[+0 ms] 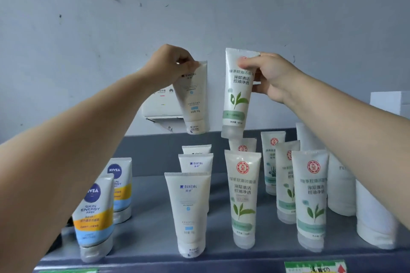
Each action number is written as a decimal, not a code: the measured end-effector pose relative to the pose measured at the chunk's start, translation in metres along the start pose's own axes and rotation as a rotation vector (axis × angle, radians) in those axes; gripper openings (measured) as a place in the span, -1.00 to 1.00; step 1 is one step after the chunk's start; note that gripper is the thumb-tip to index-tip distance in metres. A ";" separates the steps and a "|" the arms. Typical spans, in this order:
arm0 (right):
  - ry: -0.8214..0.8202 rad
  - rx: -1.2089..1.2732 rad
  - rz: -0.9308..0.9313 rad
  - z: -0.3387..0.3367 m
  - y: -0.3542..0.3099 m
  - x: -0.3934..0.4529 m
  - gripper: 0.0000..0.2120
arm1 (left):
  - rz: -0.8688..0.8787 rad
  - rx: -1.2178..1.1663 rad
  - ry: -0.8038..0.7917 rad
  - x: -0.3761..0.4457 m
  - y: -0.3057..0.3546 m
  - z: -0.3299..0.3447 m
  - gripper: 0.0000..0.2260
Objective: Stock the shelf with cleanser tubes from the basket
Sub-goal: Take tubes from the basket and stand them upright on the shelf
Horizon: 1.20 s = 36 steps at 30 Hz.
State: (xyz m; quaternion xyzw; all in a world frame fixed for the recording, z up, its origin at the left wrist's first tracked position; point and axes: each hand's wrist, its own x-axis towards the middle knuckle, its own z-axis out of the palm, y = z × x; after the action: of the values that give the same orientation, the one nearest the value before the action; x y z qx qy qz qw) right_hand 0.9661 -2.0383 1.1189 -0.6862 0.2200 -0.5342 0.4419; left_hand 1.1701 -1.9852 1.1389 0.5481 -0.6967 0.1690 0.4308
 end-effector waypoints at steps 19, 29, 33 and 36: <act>0.025 -0.106 0.106 -0.014 0.023 0.084 -0.85 | -0.041 0.194 -0.311 0.059 -0.062 0.064 -0.85; -0.013 -0.479 0.218 -0.015 0.048 0.093 -0.86 | -0.011 0.273 -0.597 0.061 -0.089 0.104 -0.80; -0.099 -0.655 0.253 -0.016 0.056 0.094 -0.89 | -0.014 0.324 -0.732 0.055 -0.099 0.121 -0.82; -0.138 -0.775 0.267 -0.018 0.061 0.096 -0.89 | -0.024 0.351 -0.808 0.052 -0.102 0.131 -0.87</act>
State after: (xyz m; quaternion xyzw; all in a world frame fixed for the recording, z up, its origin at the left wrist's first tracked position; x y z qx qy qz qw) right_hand 0.9919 -2.1510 1.1199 -0.8015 0.4617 -0.3027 0.2301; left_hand 1.2071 -2.1448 1.0813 0.6432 -0.7634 0.0520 0.0261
